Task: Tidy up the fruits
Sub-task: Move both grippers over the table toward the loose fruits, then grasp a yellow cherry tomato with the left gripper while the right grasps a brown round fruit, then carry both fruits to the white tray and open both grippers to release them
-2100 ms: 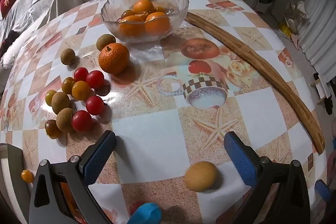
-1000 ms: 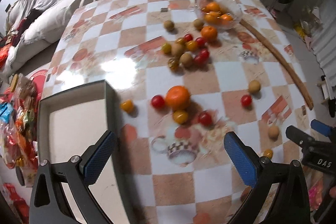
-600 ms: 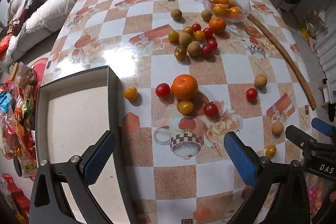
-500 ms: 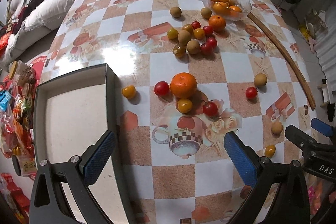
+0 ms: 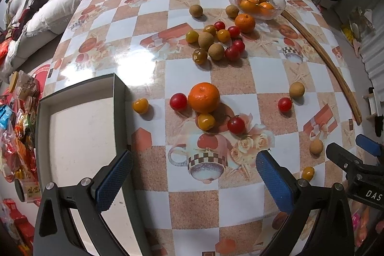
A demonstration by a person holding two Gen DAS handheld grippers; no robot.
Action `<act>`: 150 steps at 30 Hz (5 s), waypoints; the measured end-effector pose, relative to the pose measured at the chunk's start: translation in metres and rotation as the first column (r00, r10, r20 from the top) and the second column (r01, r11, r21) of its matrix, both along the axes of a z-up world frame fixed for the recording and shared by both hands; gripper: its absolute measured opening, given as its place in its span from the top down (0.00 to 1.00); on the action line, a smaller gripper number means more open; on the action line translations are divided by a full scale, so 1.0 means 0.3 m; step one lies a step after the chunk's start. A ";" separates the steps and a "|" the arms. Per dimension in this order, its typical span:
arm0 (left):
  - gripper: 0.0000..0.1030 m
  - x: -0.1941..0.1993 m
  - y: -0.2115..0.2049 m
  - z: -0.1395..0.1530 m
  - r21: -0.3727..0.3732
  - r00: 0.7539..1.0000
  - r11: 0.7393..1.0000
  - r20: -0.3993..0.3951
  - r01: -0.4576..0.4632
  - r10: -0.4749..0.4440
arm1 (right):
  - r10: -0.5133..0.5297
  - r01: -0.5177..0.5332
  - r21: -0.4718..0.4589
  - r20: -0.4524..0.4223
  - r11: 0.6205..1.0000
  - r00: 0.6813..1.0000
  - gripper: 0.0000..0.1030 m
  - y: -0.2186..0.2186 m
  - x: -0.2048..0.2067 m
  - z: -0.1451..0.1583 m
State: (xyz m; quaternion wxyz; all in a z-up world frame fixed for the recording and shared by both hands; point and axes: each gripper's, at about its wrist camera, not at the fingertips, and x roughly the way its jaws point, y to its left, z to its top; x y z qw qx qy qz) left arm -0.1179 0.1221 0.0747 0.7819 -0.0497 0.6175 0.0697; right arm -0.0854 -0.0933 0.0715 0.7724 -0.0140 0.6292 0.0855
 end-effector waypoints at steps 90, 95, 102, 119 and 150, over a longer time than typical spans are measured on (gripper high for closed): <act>0.79 0.055 0.013 -0.070 -0.108 0.996 0.994 0.084 0.021 -0.012 | 0.053 -0.048 0.103 -0.044 0.994 0.998 0.73 0.018 -0.067 -0.054; 0.79 0.014 0.075 -0.037 -0.110 0.996 0.994 0.092 -0.009 0.019 | 0.079 -0.075 0.106 -0.031 0.992 0.996 0.73 0.062 -0.064 -0.026; 0.79 -0.056 0.229 0.009 -0.090 0.989 0.992 0.115 -0.085 0.095 | 0.171 -0.169 0.125 -0.004 0.978 0.985 0.73 0.224 -0.055 0.022; 0.79 -0.234 0.685 -0.102 0.005 0.948 0.950 0.069 -0.311 0.310 | 0.453 -0.441 0.227 0.000 0.868 0.892 0.73 0.841 -0.095 0.032; 0.26 -0.276 0.748 -0.170 0.054 0.955 0.954 0.044 -0.294 0.292 | 0.578 -0.556 0.211 -0.053 0.804 0.814 0.32 1.164 -0.060 -0.114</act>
